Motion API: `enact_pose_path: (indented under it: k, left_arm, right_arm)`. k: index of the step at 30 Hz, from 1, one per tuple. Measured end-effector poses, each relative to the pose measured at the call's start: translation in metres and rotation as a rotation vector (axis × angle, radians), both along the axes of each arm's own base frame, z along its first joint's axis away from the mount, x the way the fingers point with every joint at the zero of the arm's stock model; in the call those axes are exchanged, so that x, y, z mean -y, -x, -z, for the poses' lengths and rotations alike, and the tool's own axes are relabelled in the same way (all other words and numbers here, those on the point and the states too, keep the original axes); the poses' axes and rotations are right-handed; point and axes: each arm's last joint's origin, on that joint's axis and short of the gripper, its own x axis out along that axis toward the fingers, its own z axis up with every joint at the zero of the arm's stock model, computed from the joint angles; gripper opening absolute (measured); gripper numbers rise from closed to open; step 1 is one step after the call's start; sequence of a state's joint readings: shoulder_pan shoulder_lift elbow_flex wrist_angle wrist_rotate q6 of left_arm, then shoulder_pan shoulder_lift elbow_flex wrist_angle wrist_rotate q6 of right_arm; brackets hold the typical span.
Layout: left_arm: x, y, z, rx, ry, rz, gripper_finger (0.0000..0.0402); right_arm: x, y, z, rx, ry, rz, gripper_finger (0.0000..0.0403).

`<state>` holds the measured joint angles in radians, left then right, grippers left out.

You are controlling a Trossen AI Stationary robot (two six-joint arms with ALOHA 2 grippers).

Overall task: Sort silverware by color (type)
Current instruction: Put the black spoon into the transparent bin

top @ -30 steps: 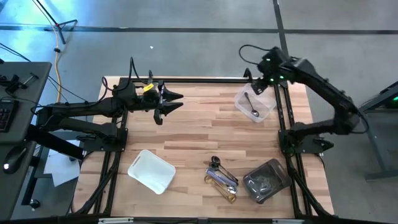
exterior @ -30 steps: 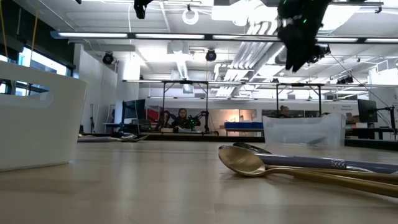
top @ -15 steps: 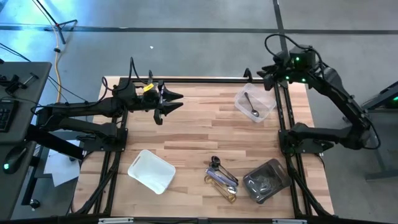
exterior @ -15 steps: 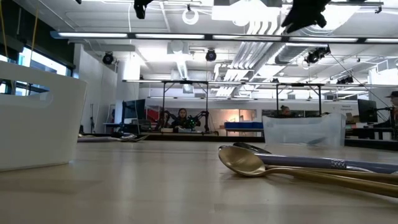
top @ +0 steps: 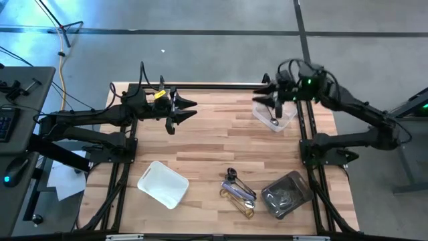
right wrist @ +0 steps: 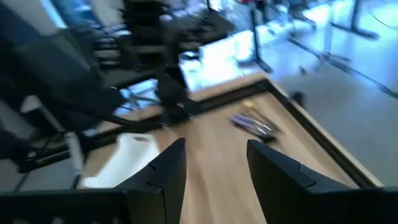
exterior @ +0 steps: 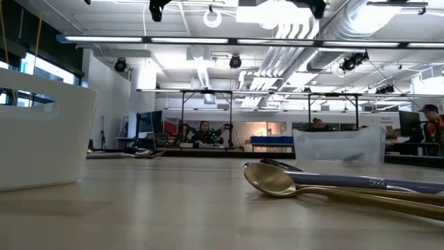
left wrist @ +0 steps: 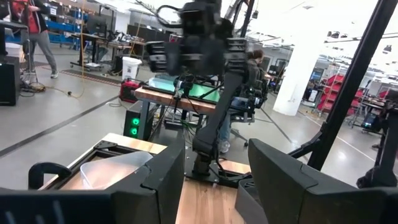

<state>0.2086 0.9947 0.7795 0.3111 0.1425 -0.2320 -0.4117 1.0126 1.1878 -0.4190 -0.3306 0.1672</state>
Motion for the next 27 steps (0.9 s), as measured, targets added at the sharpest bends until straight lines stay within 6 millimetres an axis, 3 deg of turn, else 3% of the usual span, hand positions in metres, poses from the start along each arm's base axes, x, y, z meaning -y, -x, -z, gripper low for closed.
enact_pose_path:
  k: [6,11,22,27]
  left_arm:
    - [0.0,0.0,0.0,0.0,0.0,0.0,0.0168]
    - [0.0,0.0,0.0,0.0,0.0,0.0,0.0168]
    - [0.0,0.0,0.0,0.001,0.0,0.0,0.0168]
    - [0.0,0.0,0.0,0.0,0.0,0.0,0.0168]
  right_arm:
    - [-0.039,-0.019,0.001,0.085,0.088,-0.009,0.0154]
    - [-0.06,-0.027,0.005,0.154,0.151,-0.026,0.0154]
    - [-0.057,-0.033,0.015,0.157,0.161,0.025,0.015]
    - [-0.056,-0.033,0.015,0.156,0.171,0.024,0.0102]
